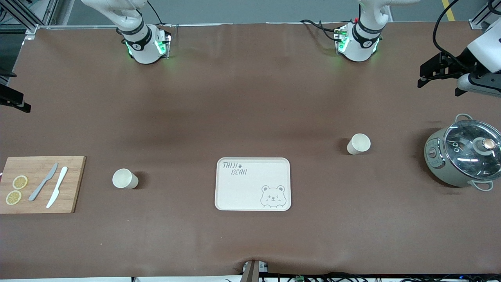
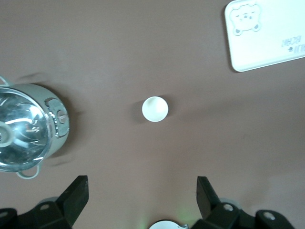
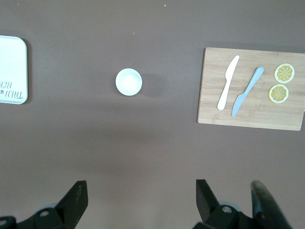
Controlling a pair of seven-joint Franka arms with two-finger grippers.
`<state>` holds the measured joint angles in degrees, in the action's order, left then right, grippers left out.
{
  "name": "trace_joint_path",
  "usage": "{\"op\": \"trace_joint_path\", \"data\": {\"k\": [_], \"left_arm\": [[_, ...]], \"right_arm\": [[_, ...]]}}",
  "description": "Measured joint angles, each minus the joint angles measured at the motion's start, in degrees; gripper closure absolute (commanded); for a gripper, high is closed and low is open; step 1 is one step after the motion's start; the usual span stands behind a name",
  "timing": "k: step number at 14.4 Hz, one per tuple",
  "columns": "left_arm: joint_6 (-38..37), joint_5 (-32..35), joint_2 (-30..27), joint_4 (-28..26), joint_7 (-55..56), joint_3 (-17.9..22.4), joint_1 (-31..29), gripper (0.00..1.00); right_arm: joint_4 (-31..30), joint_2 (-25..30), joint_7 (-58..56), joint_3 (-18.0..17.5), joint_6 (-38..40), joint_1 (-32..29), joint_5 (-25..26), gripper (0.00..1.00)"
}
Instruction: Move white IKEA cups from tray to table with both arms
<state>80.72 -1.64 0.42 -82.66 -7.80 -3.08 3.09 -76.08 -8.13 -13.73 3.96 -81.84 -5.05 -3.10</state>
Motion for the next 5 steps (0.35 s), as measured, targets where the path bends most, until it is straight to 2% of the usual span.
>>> {"op": "trace_joint_path", "data": {"k": [5], "left_arm": [[0.00,0.96,0.00,0.00,-0.01,0.00,0.00,0.00]], "right_arm": [[0.00,-0.14,0.00,0.02,0.00,0.00,0.07,0.00]]}}
